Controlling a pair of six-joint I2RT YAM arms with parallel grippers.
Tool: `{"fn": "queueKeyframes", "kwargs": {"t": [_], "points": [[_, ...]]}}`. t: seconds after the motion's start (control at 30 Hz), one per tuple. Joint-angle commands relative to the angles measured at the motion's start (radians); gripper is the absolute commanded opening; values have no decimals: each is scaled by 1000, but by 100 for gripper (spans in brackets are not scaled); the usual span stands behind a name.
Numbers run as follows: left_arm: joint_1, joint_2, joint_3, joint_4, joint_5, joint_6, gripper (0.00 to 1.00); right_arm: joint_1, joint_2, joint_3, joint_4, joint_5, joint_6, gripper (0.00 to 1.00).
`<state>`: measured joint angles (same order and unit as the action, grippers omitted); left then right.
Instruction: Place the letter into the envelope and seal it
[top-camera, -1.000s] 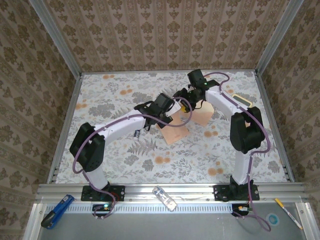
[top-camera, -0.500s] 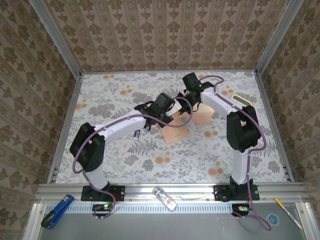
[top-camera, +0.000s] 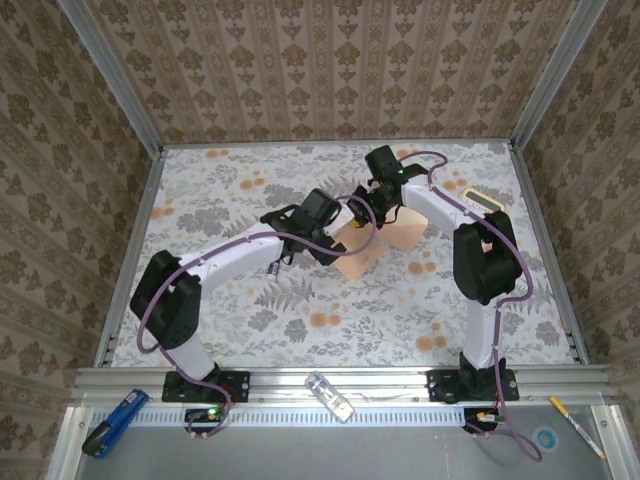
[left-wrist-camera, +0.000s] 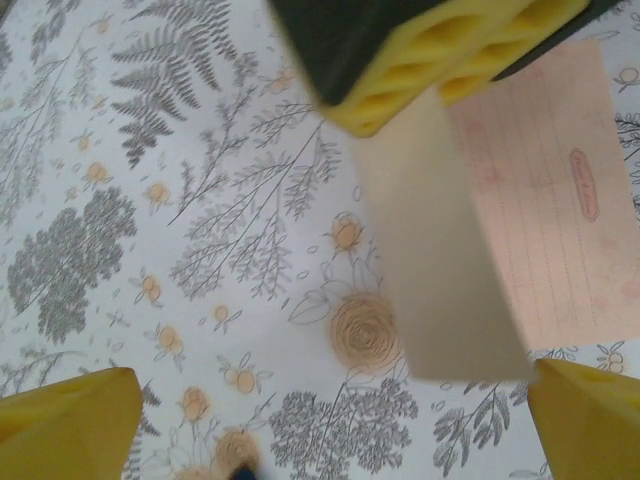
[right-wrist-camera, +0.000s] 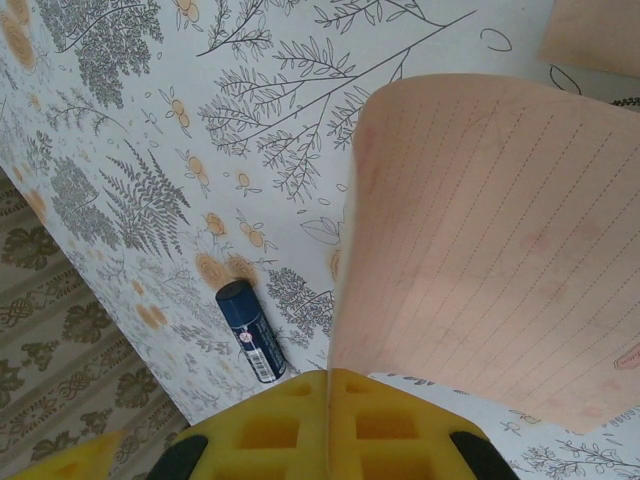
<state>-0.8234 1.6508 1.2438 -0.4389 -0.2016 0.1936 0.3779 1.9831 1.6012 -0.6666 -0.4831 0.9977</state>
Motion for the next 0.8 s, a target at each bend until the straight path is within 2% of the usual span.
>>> {"fn": "queueKeyframes", "kwargs": {"t": [0.0,0.2,0.33,0.6,0.77], "points": [[33,-127,-56,-21,50,-103,100,2,-39,-32,14,5,-16,0],[151,-267,-158,0,173,-267,100,2,-98,-114,118,-28,-61,0],[259,-286,-186,66,327,-390,100,2,-142,-196,238,-87,-96,0],[401,-161,-217,306,670,-614,100,2,-227,-319,385,-180,-169,0],[430,-62,-246,452,803,-692,100,1,-257,-381,524,-255,-175,0]]}}
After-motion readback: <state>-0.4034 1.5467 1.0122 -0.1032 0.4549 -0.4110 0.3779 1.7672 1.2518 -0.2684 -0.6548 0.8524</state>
